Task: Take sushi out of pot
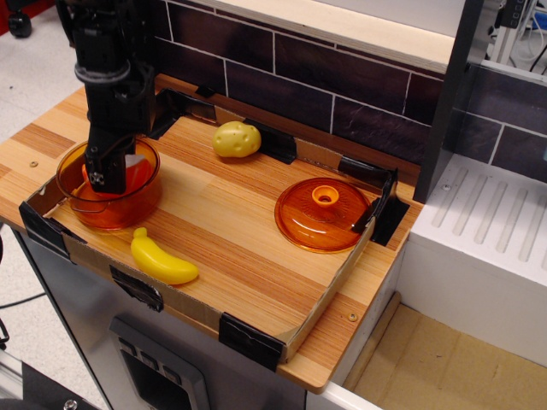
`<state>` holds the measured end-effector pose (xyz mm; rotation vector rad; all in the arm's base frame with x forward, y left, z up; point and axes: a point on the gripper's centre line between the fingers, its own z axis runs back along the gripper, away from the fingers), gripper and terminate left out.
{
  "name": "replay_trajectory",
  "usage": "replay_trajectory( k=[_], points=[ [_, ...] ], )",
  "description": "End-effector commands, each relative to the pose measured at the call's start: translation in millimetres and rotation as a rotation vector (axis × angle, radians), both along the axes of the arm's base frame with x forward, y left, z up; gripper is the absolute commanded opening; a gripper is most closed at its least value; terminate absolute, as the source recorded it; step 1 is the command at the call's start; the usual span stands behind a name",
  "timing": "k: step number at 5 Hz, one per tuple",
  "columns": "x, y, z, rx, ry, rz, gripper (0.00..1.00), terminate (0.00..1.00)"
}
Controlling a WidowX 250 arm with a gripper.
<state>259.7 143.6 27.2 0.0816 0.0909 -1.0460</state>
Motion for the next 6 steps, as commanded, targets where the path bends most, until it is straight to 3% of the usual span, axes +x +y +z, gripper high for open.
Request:
replay_trajectory(
  k=[1, 2, 4, 6],
  points=[
    [29, -1, 78, -0.023, -0.138, 0.063, 0.0, 0.0],
    [37, -33, 80, -0.048, -0.131, 0.065, 0.0, 0.0],
    [28, -107, 50, -0.079, -0.02, -0.046, 0.0, 0.0],
    [42, -113, 14, -0.023, -0.015, -0.011, 0.0, 0.0]
  ],
)
